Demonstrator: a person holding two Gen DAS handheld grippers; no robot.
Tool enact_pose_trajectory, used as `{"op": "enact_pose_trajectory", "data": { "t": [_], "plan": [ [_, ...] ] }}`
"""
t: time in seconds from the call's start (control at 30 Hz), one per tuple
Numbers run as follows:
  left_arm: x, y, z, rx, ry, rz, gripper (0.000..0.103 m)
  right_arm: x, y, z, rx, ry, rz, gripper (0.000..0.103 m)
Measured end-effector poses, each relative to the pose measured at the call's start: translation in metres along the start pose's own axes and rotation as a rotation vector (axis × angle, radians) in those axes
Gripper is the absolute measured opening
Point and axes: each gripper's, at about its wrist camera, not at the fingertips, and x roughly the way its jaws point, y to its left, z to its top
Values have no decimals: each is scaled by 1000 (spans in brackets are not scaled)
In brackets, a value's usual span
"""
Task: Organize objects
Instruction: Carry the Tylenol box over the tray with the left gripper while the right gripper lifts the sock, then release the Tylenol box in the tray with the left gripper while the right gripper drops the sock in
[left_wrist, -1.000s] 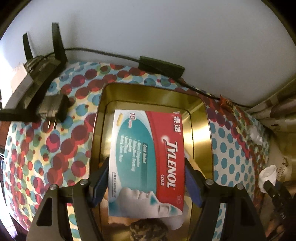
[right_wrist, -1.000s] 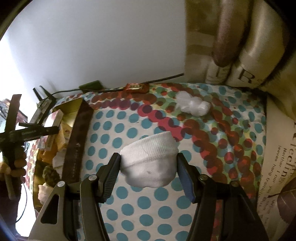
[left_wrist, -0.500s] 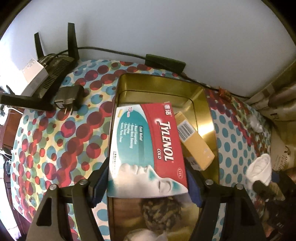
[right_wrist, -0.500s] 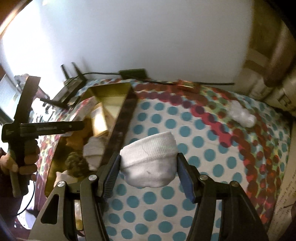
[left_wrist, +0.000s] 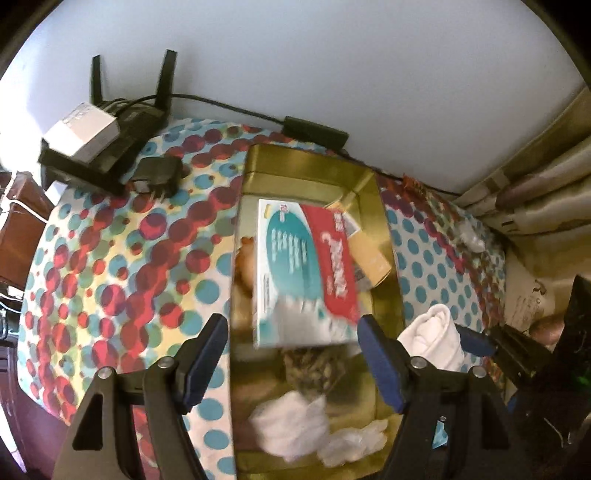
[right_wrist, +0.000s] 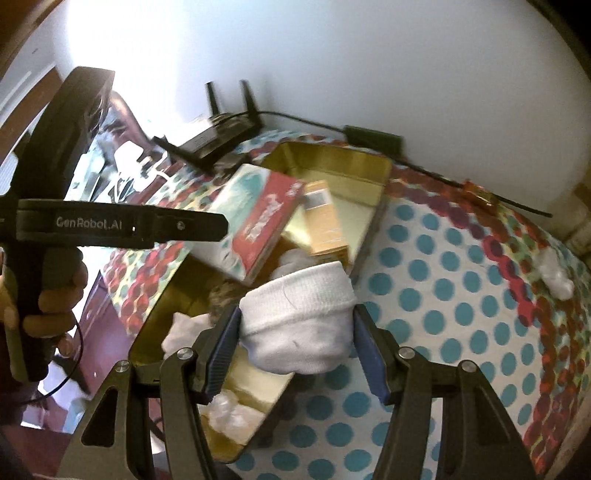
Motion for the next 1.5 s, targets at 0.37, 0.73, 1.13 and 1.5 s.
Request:
{"op": "enact_pose_trajectory", "data": {
  "t": [0.37,0.73,1.13,1.5],
  "plan": [
    [-13,33,-17,-59,-20,57,75,21,38,-10,-122,94,46,58],
    [-18,25,-18,-19,-49,72,75,37,48,-23,-144,181,26,58],
    [-18,20,-10,-54,-34,79,75,41,50,-25,-158,204,47,61],
    [-9,-39,21,51,-48,71,75,15,38,-26,-199,109,57,75]
  ]
}}
